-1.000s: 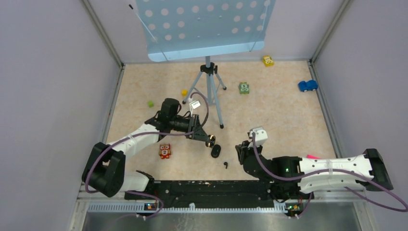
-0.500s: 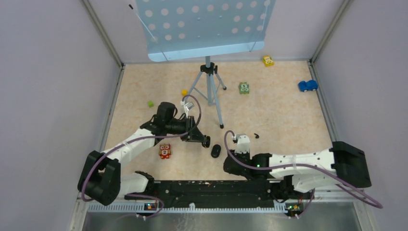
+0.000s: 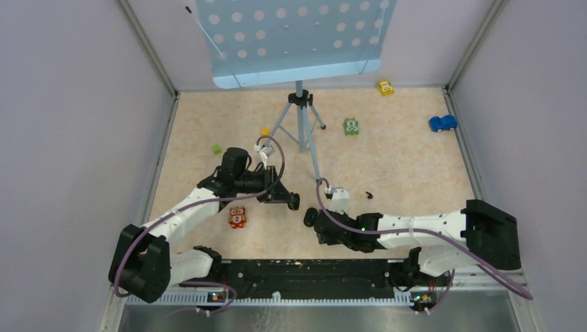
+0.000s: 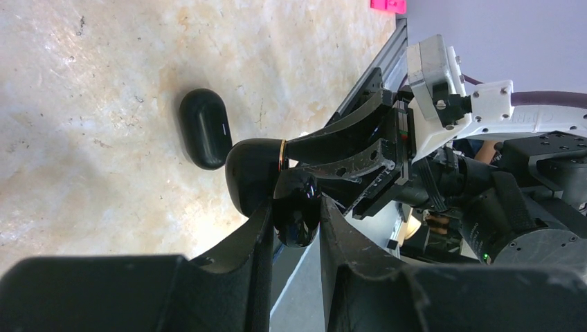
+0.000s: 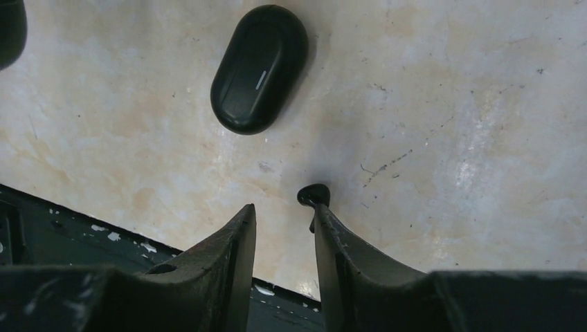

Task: Insert the wireless bluetooth earbuds into the charging case
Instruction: Pick up the left earbud from the center of the board.

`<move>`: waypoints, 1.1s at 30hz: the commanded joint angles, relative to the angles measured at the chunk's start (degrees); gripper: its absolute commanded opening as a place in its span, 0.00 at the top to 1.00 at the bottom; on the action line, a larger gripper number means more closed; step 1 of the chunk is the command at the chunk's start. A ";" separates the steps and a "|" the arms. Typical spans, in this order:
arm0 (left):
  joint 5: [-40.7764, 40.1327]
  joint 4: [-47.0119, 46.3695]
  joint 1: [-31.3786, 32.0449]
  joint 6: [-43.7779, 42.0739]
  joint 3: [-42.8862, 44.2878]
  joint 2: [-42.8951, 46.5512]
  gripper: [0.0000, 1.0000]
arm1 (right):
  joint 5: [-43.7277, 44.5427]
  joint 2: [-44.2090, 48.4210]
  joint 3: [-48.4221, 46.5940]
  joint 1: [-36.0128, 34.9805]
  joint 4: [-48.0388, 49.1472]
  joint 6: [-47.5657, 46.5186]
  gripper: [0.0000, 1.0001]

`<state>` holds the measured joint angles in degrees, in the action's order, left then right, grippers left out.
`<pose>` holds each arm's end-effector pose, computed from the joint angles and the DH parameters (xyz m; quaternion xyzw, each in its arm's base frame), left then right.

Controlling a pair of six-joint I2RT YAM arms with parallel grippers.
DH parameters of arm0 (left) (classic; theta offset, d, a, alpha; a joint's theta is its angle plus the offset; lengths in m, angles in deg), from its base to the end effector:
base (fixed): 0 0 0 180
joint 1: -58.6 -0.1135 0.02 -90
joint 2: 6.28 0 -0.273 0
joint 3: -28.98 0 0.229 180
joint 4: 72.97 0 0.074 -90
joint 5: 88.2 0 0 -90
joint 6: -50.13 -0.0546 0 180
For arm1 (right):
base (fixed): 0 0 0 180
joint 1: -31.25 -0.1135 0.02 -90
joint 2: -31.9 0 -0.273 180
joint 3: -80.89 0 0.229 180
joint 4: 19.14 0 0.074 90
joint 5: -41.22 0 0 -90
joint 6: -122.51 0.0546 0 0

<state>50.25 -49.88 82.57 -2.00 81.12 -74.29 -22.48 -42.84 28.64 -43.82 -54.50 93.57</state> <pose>0.1879 -0.1282 0.2347 0.0759 0.8383 -0.5195 0.1468 0.0814 0.2113 0.1852 -0.0516 0.9364 0.1685 0.3035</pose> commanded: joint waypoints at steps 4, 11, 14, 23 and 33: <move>-0.28 -1.31 -0.38 0.33 -0.14 0.26 1.00 | -2.43 -1.62 0.34 2.18 2.87 -0.25 0.66; 0.02 -2.13 -0.32 0.60 -0.45 -0.64 1.00 | -3.09 -1.99 1.15 3.42 2.69 0.66 0.69; 0.15 -2.53 -0.33 0.70 -0.40 -1.12 1.00 | -3.40 -2.55 1.16 3.81 2.76 0.85 0.69; 0.41 -2.94 -0.30 0.72 -0.32 -1.86 1.00 | -4.72 -3.52 1.70 5.00 3.27 1.08 0.71; 0.75 -3.44 -0.32 0.94 0.00 -2.30 1.00 | -5.89 -5.99 0.03 5.21 3.13 -0.21 0.72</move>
<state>50.16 -50.71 82.57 -0.99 81.01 -76.21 -27.63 -47.32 30.00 -39.08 -51.39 94.05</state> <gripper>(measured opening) 0.311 0.273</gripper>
